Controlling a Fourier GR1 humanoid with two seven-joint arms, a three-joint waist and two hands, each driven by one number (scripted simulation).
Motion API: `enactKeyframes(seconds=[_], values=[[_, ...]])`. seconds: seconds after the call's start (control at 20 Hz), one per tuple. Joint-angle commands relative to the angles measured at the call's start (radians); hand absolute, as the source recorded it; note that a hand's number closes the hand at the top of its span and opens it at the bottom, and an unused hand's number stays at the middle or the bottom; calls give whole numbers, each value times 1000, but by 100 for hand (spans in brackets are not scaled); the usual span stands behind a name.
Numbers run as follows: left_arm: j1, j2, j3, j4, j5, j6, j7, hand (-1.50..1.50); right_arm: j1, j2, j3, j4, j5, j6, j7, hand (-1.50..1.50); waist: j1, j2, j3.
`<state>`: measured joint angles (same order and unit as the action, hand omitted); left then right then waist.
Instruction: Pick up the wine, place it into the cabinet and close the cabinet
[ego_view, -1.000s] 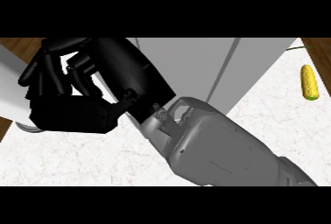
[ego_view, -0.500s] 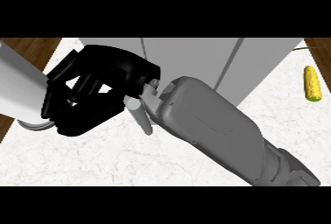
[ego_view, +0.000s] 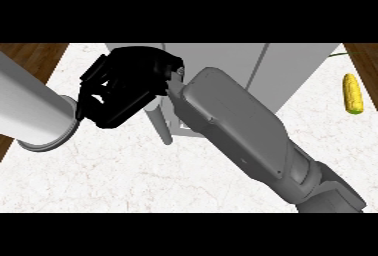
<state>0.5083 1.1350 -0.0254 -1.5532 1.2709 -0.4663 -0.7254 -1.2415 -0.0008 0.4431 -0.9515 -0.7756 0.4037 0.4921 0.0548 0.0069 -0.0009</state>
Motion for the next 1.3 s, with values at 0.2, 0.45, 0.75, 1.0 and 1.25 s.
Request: enactKeyframes(seconds=[0.2, 0.45, 0.75, 1.0, 1.25], values=[[27, -53, 51, -9, -41, -66, 3, -150, -44, 1, -95, 213, -38, 147, -117, 150, -5, 0, 1], [9, -54, 92, 36, -23, -113, 35, -150, -30, -23, -107, 276, -49, 161, -154, 150, -7, 3, 0], [-4, -98, 72, -9, -67, -59, 49, -150, -59, -112, -143, 319, 10, 96, -234, 150, -10, 10, -1], [-25, -88, 82, -19, -61, -37, 82, -150, -54, -148, -156, 300, 62, 20, -308, 150, -30, 13, 0], [-27, -96, 86, -36, -75, -29, 91, -150, -18, -145, -140, 295, 83, -3, -348, 150, -27, 9, 0]])
